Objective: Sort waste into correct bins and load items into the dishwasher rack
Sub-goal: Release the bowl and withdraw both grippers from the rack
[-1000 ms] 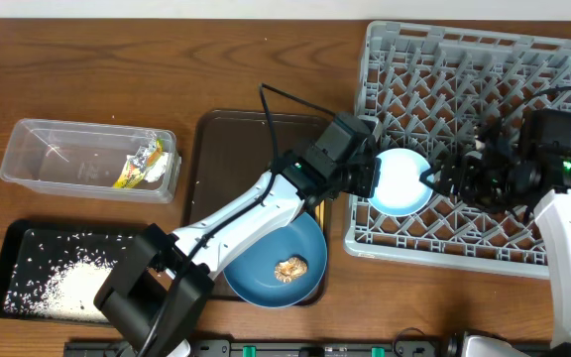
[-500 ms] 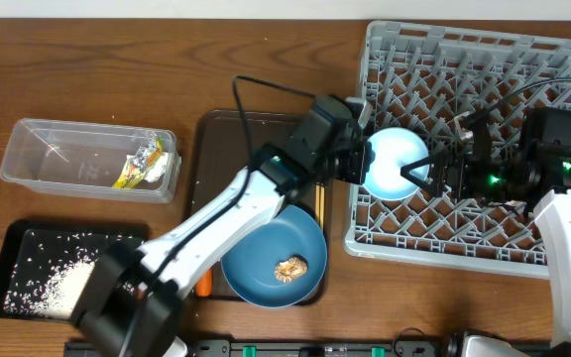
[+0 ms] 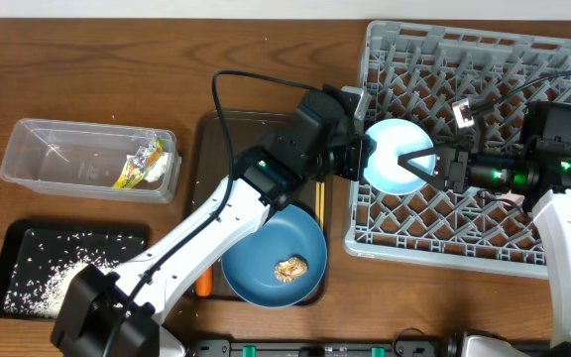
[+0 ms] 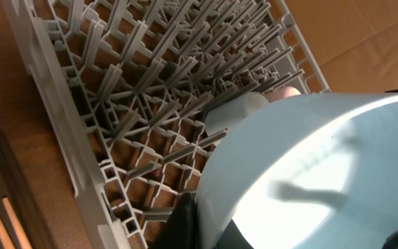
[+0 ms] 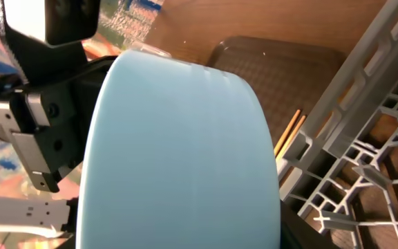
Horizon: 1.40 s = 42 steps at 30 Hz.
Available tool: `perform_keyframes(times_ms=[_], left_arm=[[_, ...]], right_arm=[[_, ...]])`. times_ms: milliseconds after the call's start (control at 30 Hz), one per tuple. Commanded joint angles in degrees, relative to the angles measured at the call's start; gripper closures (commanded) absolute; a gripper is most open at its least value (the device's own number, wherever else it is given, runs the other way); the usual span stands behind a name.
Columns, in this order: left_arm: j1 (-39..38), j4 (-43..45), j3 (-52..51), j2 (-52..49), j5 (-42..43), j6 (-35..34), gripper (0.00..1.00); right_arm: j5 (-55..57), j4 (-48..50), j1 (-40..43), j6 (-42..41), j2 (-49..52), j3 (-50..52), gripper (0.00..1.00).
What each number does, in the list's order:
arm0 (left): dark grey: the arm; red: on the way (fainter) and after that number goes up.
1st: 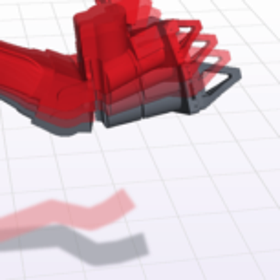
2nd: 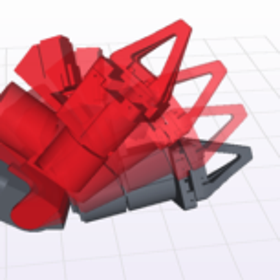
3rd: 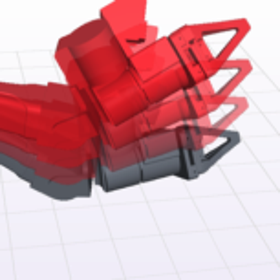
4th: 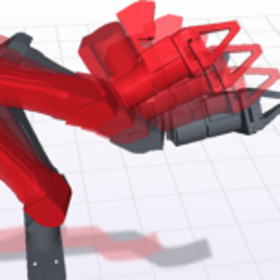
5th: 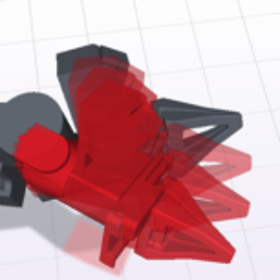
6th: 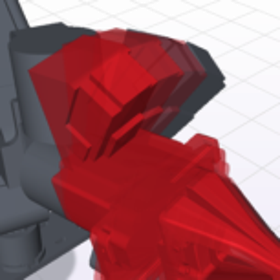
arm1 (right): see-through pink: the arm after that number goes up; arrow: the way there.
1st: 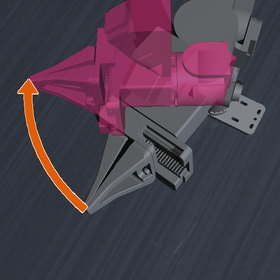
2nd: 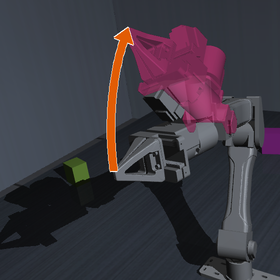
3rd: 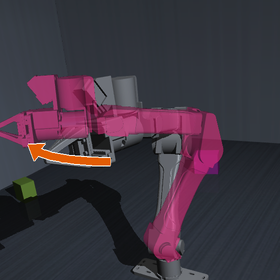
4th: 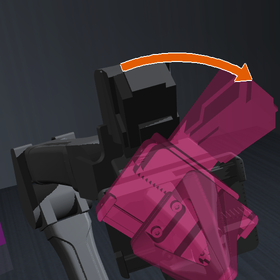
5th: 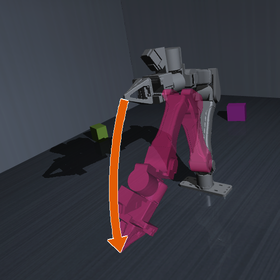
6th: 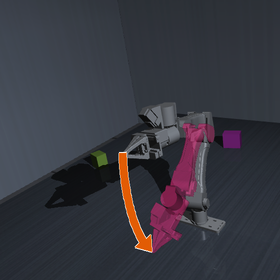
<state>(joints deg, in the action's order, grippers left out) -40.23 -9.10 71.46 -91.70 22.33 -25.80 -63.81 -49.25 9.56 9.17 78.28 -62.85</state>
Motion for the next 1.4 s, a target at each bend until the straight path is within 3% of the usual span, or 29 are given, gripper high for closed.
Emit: perform_keyframes(times_ms=[0,133,200,333,467,967,1367], left_arm=[[-0.17,0.46,0.68,1.53,1.42,0.28,0.94],[-0.17,0.44,0.68,1.53,1.01,0.31,0.9],[-0.17,0.44,0.68,1.53,1.01,0.42,0.72],[-0.07,0.22,0.68,1.53,0.98,0.72,0.54],[0.0,0.24,0.68,1.53,0.76,0.7,0.44],[0.0,-4.13,0.68,5.05,-0.57,3.19,0.34],[0.0,-16.02,0.68,13.68,-12.92,6.99,0.33]], right_arm=[[-3.13,0.0,-0.72,1.18,-0.17,0.39,0.65],[-2.91,0.07,-1.42,1.18,-0.39,0.39,0.69],[-1.42,0.15,-1.55,1.14,-0.85,0.39,0.71],[3.06,0.24,-1.55,-0.83,-2.75,0.37,0.73],[7.13,0.24,-1.55,-2.62,-5.2,0.35,0.73],[34.47,0.22,-1.9,-14.34,-10.56,0.26,0.74],[53.2,0.17,-11.41,-25.31,-10.47,-1.77,0.73]])
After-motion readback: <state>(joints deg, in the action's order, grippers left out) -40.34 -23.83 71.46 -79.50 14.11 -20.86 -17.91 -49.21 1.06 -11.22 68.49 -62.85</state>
